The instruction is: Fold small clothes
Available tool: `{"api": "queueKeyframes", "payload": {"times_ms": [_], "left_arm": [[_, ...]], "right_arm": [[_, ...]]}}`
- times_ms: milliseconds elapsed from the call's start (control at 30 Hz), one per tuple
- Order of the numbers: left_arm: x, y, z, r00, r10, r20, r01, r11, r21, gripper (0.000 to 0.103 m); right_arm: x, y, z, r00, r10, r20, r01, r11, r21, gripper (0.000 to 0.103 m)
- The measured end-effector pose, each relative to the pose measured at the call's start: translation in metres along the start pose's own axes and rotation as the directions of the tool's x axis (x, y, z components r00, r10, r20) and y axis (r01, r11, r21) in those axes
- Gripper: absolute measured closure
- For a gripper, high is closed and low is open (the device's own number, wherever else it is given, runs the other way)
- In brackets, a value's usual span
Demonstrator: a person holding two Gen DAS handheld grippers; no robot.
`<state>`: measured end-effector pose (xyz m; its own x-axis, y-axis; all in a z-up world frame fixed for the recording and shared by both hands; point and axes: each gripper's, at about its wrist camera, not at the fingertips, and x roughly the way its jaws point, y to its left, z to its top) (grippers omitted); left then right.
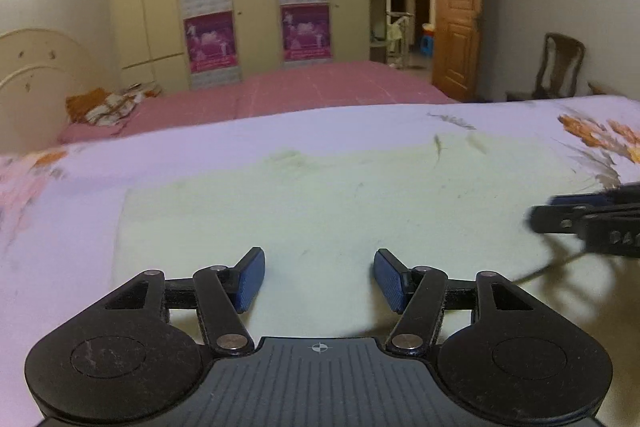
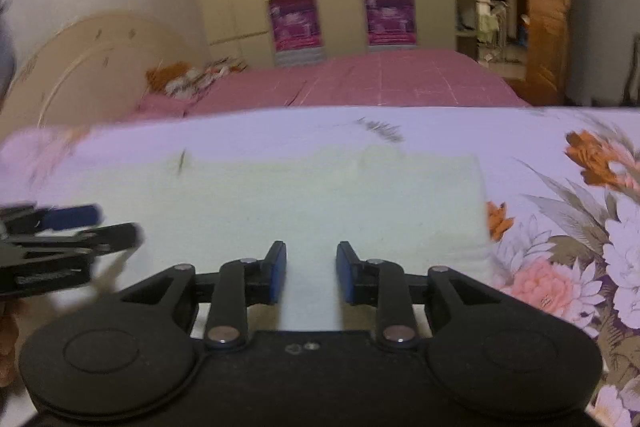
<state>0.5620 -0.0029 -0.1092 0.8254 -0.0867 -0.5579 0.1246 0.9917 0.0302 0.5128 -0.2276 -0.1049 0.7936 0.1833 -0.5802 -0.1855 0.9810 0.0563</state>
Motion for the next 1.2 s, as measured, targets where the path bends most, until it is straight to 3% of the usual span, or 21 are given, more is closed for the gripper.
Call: {"api": "queueKeyframes", "payload": {"times_ms": [133,200,300,367,500,667,933,1067,1200], "left_arm": [[-0.014,0.025,-0.006,0.999,0.038,-0.009,-0.039,0.998,-0.040,0.042],[-0.018,0.030,-0.011,0.999,0.040,-0.011,-0.041,0.998,-0.047,0.042],[-0.016,0.025,-0.008,0.998,0.063,-0.018,-0.063,0.997,-0.036,0.042],[-0.019,0.022,-0.005,0.997,0.070,-0.014,-0.070,0.996,-0.046,0.042],[-0.031,0.029,-0.013,0.995,0.096,-0.018,-0.097,0.993,-0.062,0.042],[-0.032,0.029,-0.016,0.994,0.105,-0.023,-0.106,0.993,-0.043,0.042],[-0.037,0.034,-0.014,0.996,0.085,-0.037,-0.087,0.995,-0.052,0.040],[-0.068,0.045,-0.018,0.998,0.056,-0.021,-0.058,0.994,-0.092,0.040],[-0.108,0.059,-0.044,0.998,0.013,-0.061,-0.020,0.993,-0.117,0.040]], "right_arm": [[-0.012,-0.037,-0.007,0.996,-0.089,-0.010,0.089,0.992,0.088,0.078],[-0.016,-0.049,-0.006,0.996,-0.087,-0.012,0.088,0.990,0.106,0.081],[-0.019,-0.042,-0.004,0.995,-0.098,-0.015,0.099,0.993,0.069,0.080],[-0.024,-0.033,-0.003,0.997,-0.082,-0.001,0.082,0.995,0.056,0.073],[-0.029,-0.022,-0.004,0.999,-0.051,0.008,0.050,0.998,0.025,0.074],[-0.023,-0.031,-0.011,0.996,-0.082,-0.018,0.083,0.996,0.023,0.074],[-0.020,-0.024,-0.009,0.995,-0.089,-0.034,0.088,0.996,-0.024,0.072],[-0.048,-0.038,-0.003,0.999,-0.043,0.009,0.042,0.996,0.074,0.066],[-0.084,-0.060,-0.012,1.000,0.021,-0.002,-0.020,0.986,0.164,0.065]]}}
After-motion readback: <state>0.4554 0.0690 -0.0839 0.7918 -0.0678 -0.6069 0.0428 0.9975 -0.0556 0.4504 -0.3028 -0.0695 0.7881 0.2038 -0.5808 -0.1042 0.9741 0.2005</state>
